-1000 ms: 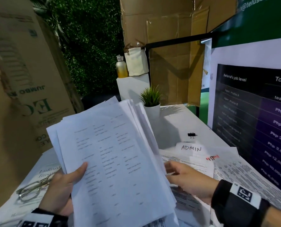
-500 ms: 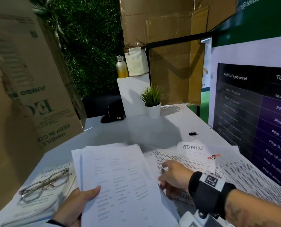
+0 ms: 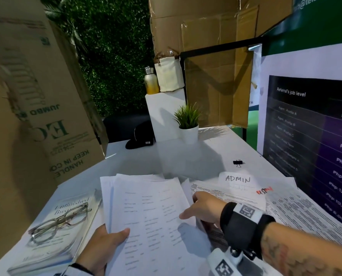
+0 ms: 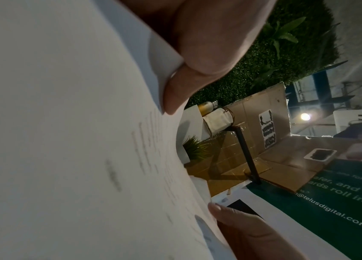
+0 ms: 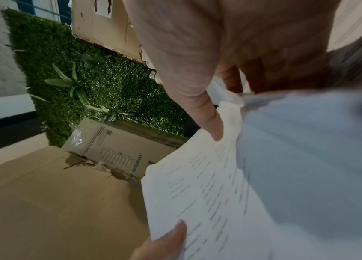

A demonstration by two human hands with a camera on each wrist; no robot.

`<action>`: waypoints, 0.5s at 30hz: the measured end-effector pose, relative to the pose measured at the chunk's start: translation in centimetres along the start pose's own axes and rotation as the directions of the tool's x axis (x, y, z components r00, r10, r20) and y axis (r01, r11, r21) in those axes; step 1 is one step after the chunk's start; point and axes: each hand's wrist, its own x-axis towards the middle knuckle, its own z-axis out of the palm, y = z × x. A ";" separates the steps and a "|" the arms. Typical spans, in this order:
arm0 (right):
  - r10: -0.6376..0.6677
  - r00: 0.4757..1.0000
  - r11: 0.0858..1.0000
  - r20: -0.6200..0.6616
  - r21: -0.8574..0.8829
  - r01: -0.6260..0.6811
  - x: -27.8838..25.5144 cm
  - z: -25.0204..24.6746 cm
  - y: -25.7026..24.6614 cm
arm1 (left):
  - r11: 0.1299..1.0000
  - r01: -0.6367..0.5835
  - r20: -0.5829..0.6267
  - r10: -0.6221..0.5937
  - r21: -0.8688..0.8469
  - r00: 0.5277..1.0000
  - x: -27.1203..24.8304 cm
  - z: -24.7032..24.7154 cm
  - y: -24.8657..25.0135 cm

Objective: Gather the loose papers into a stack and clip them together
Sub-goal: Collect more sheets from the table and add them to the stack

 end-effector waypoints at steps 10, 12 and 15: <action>-0.437 0.880 0.737 -0.186 0.487 0.469 -2.2 -1.4 -4.5 | 0.778 -0.524 -0.103 0.524 -0.347 0.846 -2.6 -0.4 4.7; -0.518 0.822 0.607 -0.236 0.576 0.548 -3.6 -2.5 -6.5 | 0.672 -0.614 -0.105 0.635 -0.414 0.766 -3.6 -0.5 7.0; -0.568 0.760 0.501 -0.317 0.600 0.624 -5.4 -3.3 -7.6 | 0.605 -0.692 -0.128 0.710 -0.394 0.693 -4.6 -0.4 8.7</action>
